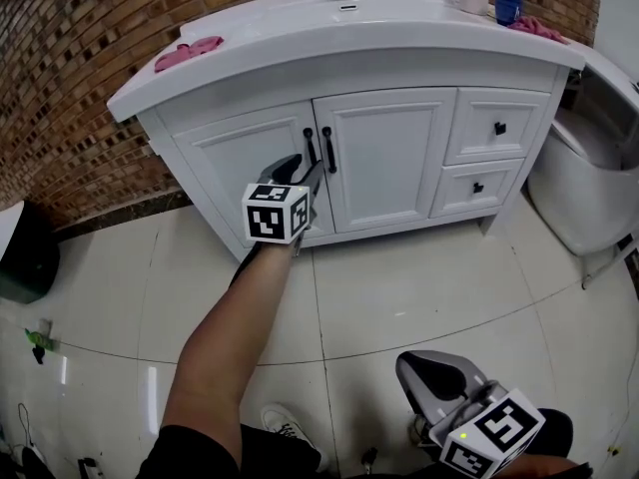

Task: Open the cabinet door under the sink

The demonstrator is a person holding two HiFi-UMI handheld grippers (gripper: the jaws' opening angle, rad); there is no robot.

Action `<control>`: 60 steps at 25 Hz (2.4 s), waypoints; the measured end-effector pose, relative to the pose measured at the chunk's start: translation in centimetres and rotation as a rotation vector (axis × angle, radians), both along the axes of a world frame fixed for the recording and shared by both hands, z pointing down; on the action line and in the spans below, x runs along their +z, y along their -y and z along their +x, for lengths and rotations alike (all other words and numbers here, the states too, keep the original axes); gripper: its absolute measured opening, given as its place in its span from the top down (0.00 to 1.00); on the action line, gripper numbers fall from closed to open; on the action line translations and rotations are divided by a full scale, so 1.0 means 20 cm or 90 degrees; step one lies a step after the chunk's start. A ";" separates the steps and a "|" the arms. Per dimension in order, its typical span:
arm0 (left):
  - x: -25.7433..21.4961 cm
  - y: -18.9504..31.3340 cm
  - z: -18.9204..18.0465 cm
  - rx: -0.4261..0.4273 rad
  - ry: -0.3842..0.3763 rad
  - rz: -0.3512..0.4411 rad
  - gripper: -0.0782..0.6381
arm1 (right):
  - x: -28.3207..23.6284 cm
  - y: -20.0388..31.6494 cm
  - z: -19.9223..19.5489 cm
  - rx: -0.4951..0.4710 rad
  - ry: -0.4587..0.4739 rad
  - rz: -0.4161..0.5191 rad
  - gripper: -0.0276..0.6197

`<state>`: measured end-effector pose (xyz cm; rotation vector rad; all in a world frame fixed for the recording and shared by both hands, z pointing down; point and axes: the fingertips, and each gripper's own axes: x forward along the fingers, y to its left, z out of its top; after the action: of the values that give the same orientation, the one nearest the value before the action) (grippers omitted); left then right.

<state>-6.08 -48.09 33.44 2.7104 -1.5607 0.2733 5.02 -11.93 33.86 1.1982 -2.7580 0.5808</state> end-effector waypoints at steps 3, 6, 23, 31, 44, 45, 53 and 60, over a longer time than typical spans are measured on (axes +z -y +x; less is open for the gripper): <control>0.01 0.06 0.00 -0.006 0.000 -0.003 0.64 | 0.02 0.02 0.03 0.007 -0.001 -0.008 0.95; 0.02 0.11 0.00 -0.009 -0.008 -0.014 0.66 | 0.03 0.03 0.05 0.011 0.000 -0.014 0.95; 0.04 0.18 0.03 -0.006 -0.030 -0.040 0.82 | 0.02 0.05 0.05 0.015 -0.003 -0.009 0.95; 0.05 0.09 0.02 -0.007 -0.044 -0.049 0.83 | -0.02 0.01 0.00 0.000 -0.008 0.008 0.95; 0.05 -0.20 -0.02 0.012 -0.060 -0.032 0.83 | -0.05 -0.05 -0.08 -0.021 -0.009 0.015 0.95; 0.05 -0.23 -0.02 0.015 -0.061 -0.032 0.82 | -0.05 -0.05 -0.09 -0.023 -0.007 0.014 0.95; 0.06 -0.39 -0.09 0.031 -0.057 -0.035 0.82 | -0.03 -0.10 -0.13 -0.038 -0.004 0.004 0.95; 0.07 -0.51 -0.13 0.025 -0.057 -0.037 0.82 | -0.06 -0.12 -0.16 -0.043 -0.010 0.022 0.95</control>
<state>-8.77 -37.90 34.75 2.6721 -1.4538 0.1918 1.82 -9.48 32.66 1.1057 -2.7946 0.5175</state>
